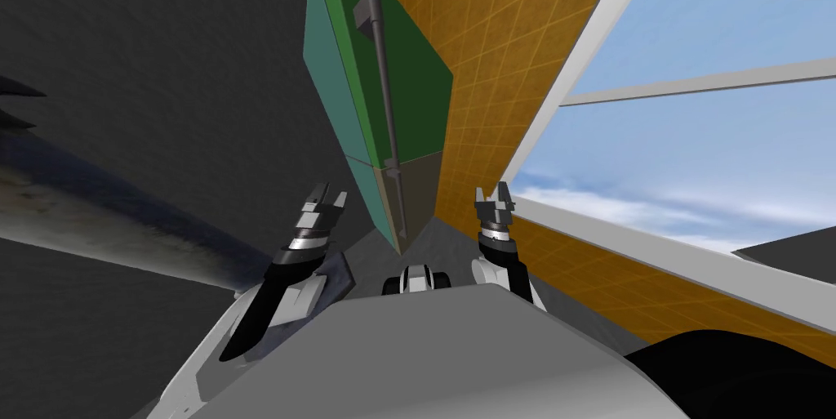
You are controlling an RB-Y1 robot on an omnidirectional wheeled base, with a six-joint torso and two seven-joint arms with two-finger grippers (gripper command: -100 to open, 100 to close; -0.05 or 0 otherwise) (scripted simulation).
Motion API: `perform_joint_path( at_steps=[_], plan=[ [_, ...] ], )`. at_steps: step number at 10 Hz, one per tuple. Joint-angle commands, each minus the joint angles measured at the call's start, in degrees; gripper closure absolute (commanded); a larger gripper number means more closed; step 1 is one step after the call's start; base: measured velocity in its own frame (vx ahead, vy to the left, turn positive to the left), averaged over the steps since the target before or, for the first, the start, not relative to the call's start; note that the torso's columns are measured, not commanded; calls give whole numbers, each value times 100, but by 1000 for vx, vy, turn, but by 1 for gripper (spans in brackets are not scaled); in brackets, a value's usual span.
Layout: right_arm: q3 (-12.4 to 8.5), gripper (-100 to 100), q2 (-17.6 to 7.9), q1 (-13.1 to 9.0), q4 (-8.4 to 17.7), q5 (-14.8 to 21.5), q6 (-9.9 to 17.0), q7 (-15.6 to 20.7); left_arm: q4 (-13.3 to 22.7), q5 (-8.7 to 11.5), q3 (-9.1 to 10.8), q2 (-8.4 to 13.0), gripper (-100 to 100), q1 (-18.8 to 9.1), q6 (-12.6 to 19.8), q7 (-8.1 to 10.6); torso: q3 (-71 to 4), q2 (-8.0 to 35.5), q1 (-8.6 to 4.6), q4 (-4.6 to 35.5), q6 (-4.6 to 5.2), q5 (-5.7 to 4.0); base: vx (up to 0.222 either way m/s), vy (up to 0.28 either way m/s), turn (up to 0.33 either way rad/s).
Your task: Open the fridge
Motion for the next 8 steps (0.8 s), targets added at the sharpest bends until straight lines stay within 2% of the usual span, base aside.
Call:
perform_joint_path(
  at_steps=[1, 3, 4, 7, 8],
  plan=[
    [0, 0, 0, 0, 0, 0, 0, 0, -41, 60, 123, 281, -100, 1, 365, 90, 0, -1, 11, 0, -1, 3, 24, -29, -28],
    [0, 0, 0, 0, 0, 0, 0, 0, -78, 151, 306, 644, -100, 22, 702, 215, 0, 0, 5, 0, 0, 2, 24, -57, -38],
    [0, 0, 0, 0, 0, 0, 0, 0, -78, 151, 306, 663, -100, 22, 772, 215, 1, 2, -5, 0, -1, -1, 10, -56, -10],
    [0, 0, 0, 0, 0, 0, 0, 0, -95, 297, 601, 1241, -100, 59, 1383, 416, 0, 0, 4, 0, 0, 2, 22, -59, -39],
    [0, 0, 0, 0, 0, 0, 0, 0, -95, 297, 601, 1275, -100, 59, 1422, 416, -2, -4, -1, -1, 0, 0, 23, -58, -8]
  ],
)
